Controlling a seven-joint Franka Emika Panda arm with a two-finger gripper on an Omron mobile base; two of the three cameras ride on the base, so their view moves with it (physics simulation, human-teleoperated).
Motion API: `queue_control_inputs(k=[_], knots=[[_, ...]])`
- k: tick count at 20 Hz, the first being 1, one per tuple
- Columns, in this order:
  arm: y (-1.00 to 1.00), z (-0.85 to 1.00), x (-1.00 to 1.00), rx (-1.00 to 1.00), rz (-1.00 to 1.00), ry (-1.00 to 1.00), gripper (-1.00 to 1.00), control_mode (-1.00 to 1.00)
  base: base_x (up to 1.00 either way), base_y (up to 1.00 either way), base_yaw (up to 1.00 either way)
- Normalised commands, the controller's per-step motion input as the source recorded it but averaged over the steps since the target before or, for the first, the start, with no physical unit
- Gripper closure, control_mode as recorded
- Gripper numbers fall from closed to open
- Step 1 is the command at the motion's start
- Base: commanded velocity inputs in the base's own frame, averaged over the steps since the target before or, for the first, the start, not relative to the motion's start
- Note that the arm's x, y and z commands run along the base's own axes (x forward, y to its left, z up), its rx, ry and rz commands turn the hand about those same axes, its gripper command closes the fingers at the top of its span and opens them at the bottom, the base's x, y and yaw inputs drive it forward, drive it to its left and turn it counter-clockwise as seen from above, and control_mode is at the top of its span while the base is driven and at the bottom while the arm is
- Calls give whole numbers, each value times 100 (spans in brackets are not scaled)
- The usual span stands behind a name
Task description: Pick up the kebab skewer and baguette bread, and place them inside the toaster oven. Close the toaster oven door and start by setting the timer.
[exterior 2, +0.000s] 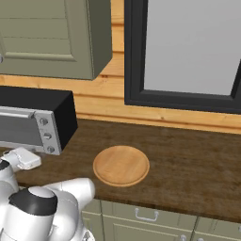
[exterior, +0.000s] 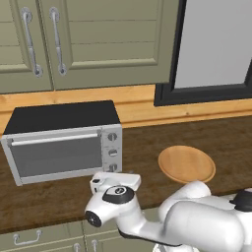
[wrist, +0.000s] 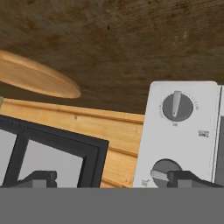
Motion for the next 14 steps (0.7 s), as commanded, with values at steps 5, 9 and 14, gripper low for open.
queue_control_inputs(k=[5,9,14], knots=[[0,-23,10,0,4,0,-100,-100,0,0,0],[-8,-7,14,0,6,0,-100,-100,0,0,0],[-3,0,22,0,6,0,-100,-100,0,0,0]])
